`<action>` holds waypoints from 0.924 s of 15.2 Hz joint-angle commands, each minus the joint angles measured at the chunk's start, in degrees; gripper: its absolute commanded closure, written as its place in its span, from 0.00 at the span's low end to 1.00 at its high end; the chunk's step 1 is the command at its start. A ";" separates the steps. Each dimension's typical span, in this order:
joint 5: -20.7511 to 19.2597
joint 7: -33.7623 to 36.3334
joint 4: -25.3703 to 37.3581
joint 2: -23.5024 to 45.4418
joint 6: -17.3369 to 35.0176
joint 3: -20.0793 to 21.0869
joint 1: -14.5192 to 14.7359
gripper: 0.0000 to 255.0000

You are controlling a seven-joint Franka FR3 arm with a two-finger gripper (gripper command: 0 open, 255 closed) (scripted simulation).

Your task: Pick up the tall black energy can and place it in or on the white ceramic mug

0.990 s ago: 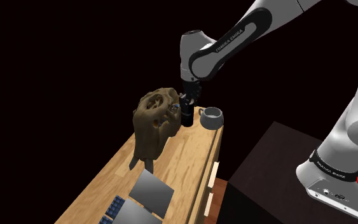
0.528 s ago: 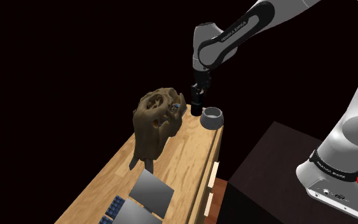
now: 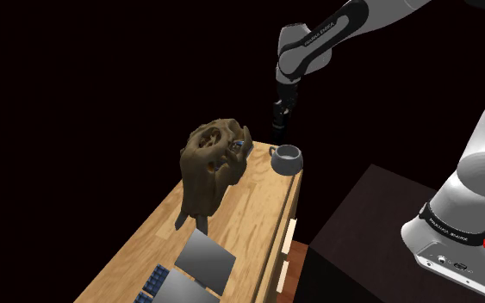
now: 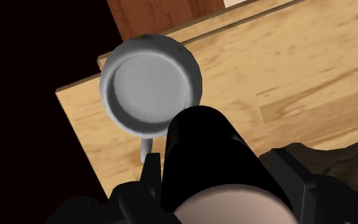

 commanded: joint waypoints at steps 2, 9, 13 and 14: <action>0.34 -3.94 2.16 0.93 -1.21 -1.35 -2.26 1.00; 0.18 -5.80 2.40 4.46 2.07 -2.17 -3.40 1.00; -0.06 -5.66 1.75 6.42 4.67 -2.27 -3.32 1.00; -0.12 -5.62 1.61 6.92 5.31 -2.29 -3.30 1.00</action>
